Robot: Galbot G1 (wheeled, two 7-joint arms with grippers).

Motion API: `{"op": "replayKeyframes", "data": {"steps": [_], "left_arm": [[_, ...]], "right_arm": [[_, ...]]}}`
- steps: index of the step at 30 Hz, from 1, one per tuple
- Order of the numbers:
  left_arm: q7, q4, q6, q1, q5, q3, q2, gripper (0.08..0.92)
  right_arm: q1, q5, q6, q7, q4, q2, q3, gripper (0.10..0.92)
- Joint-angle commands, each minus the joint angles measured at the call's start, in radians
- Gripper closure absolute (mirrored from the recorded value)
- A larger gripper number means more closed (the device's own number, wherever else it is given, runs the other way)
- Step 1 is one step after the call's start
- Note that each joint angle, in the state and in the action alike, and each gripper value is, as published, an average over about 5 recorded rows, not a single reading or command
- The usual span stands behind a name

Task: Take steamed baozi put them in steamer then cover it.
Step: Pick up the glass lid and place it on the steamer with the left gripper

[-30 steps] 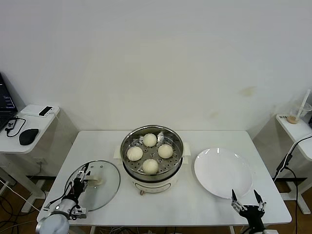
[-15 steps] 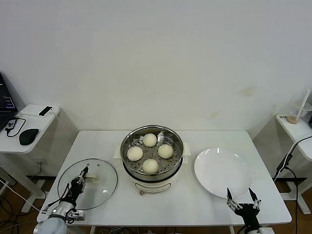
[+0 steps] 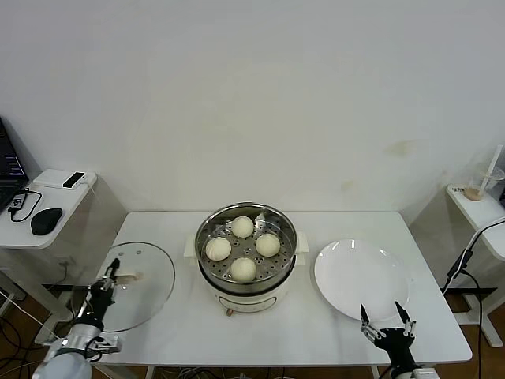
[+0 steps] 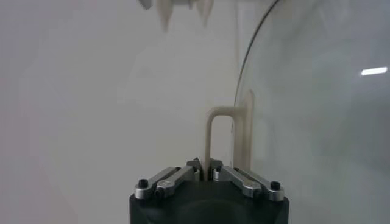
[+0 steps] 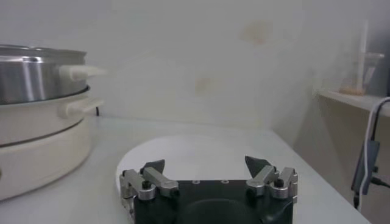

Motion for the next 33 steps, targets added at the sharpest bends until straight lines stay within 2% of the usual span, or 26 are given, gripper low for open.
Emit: {"op": "replayKeyframes", "data": {"steps": [1,5,8,15,20,26,33], "left_arm": [[0.126,-0.204,0.063,0.058,-0.134,-0.134,0.075,0.852],[0.185,-0.293,0.104,0.063,-0.220,-0.134,0.117,0.852],[0.218,-0.355,0.158,0.045,-0.240,-0.079,0.148,0.852],[0.267,-0.421,0.342,-0.115,-0.274,0.217,0.213,0.852],[0.283,-0.398,0.436,-0.284,-0.252,0.421,0.173,0.852],[0.324,-0.318,0.489,-0.502,-0.247,0.577,0.139,0.852],[0.392,-0.266,0.547,-0.629,-0.208,0.708,0.049,0.852]], "right_arm": [[-0.022,-0.012,0.004,-0.004,0.030,-0.012,-0.008,0.203],[-0.030,-0.030,0.009,-0.007,0.029,-0.011,-0.022,0.203],[-0.034,-0.047,0.015,-0.009,0.026,-0.011,-0.034,0.203],[-0.039,-0.118,0.024,-0.007,0.024,-0.009,-0.046,0.203],[-0.046,-0.178,0.001,0.010,0.037,0.003,-0.056,0.203],[-0.007,-0.251,-0.040,0.022,0.014,0.049,-0.094,0.203],[0.010,-0.279,-0.045,0.026,-0.016,0.058,-0.091,0.203]]}}
